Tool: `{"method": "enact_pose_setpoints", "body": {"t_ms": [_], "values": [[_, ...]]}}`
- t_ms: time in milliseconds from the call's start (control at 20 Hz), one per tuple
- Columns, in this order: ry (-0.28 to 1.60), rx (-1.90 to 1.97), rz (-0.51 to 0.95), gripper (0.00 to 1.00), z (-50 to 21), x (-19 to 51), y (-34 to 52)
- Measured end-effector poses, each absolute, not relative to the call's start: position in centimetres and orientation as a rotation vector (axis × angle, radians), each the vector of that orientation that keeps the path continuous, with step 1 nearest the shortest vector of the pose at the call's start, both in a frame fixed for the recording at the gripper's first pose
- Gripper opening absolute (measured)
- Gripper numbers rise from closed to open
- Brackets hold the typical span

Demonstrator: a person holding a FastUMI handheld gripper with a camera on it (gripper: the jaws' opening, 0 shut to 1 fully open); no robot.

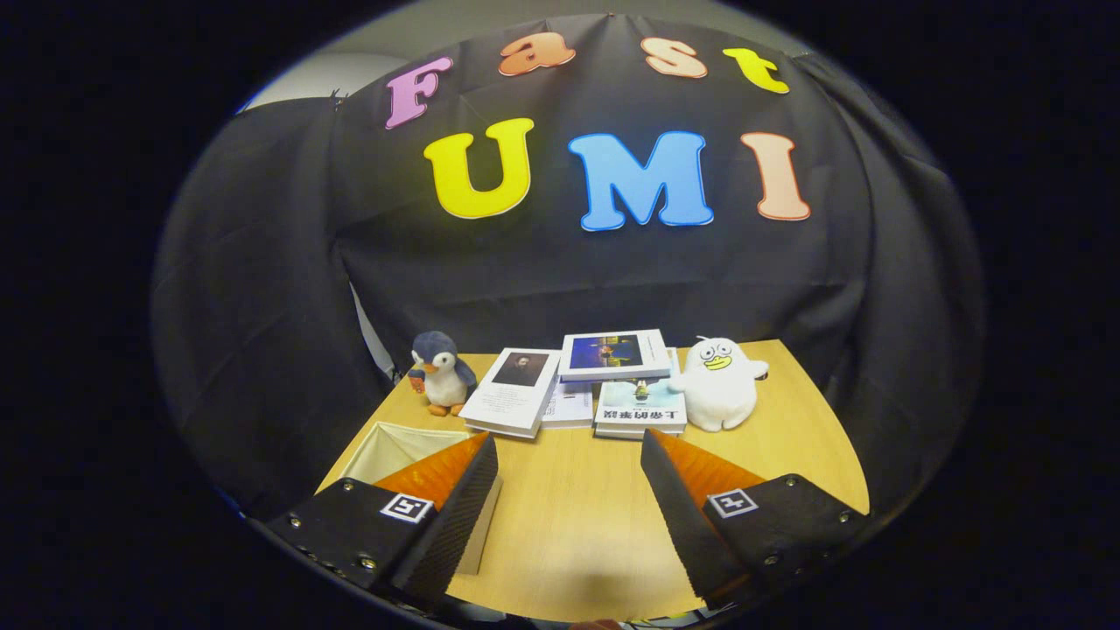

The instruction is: Open the storage box then place both shoes into the box .Put the left shoe in first, then the right shoe, with the right side of both shoes facing outward in a uniform manner.

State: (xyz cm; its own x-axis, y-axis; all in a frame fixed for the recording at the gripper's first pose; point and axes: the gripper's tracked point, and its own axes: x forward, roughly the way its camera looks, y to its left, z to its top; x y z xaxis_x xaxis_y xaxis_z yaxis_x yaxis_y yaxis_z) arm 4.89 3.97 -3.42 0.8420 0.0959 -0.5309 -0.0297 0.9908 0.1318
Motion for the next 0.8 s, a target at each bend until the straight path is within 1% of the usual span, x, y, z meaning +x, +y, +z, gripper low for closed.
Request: {"method": "enact_pose_setpoints", "body": {"t_ms": [150, 450, 800], "values": [[0.490, 0.094, 0.030, 0.98, -1.4, 3.7, 0.7], [0.259, 0.053, -0.069, 0.98, 3.7, 1.1, -5.2], [0.172, 0.048, -0.132, 0.98, 5.3, -0.4, -9.9]]}}
